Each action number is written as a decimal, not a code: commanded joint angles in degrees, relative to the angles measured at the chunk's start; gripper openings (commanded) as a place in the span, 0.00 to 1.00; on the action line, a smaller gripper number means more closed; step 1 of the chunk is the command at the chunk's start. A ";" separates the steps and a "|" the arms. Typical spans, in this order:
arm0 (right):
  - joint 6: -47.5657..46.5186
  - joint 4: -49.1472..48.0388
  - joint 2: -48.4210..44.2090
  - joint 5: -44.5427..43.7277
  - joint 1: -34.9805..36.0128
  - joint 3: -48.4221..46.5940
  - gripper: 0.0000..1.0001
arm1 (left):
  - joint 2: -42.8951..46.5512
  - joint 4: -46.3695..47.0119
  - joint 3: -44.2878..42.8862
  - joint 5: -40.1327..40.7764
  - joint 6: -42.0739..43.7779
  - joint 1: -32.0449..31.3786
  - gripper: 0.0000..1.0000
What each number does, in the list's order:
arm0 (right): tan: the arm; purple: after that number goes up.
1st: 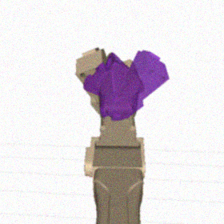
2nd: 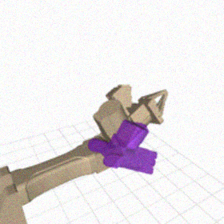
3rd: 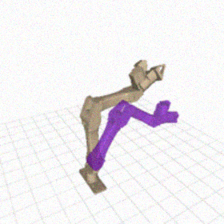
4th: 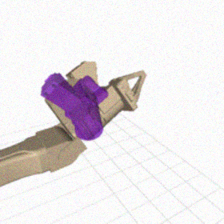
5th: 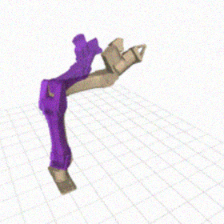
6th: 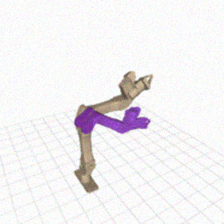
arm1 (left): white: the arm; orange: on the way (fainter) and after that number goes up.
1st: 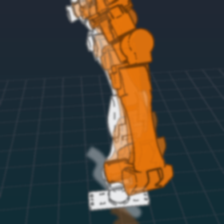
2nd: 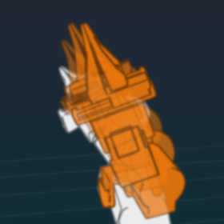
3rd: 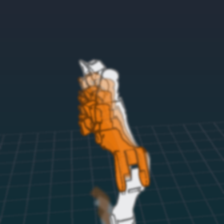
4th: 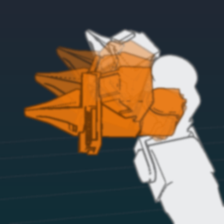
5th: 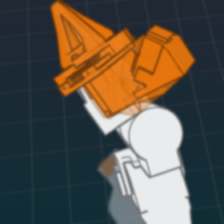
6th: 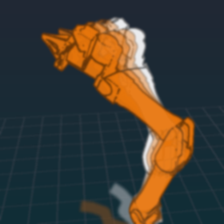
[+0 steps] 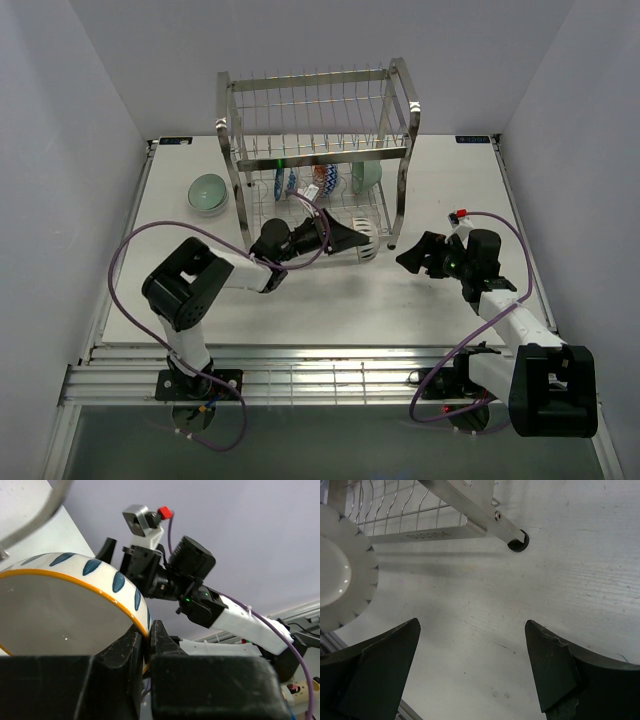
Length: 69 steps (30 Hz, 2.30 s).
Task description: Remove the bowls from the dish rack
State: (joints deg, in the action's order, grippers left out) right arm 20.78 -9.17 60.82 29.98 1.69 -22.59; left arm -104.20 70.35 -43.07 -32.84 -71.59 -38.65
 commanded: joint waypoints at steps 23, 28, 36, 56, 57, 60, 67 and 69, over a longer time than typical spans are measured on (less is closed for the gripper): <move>-0.74 -1.82 -2.37 0.34 0.68 0.71 0.91 | 64.65 -101.08 2.21 44.67 28.45 -3.36 0.00; -0.65 -1.90 -2.11 0.61 0.68 0.62 0.91 | 66.67 -110.93 -1.05 58.66 25.10 -3.27 0.00; -0.30 -2.52 -1.58 1.31 0.68 0.70 0.91 | 61.76 -109.74 -4.30 70.46 28.24 -0.47 0.00; 0.49 -3.22 -1.14 3.24 0.68 0.26 0.91 | 28.37 -84.50 -22.66 20.11 37.93 53.07 0.00; 0.49 -3.31 -1.14 3.33 0.77 0.26 0.91 | 26.09 -84.67 -24.59 19.49 38.89 53.24 0.00; 0.49 -3.22 -1.05 3.25 0.77 0.00 0.91 | 18.00 -86.60 -32.24 16.94 39.51 53.24 0.00; 0.49 -3.49 -0.52 3.25 0.77 -0.44 0.91 | 5.95 -90.47 -42.53 12.80 42.32 51.58 0.00; 0.58 -3.49 -0.52 3.33 0.68 -0.44 0.91 | 4.54 -92.14 -44.37 13.33 44.34 50.78 0.00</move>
State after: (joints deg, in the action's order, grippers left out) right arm 21.04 -10.52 60.01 32.12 2.07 -22.55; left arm -100.77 -20.51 -82.91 -17.26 -30.72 13.41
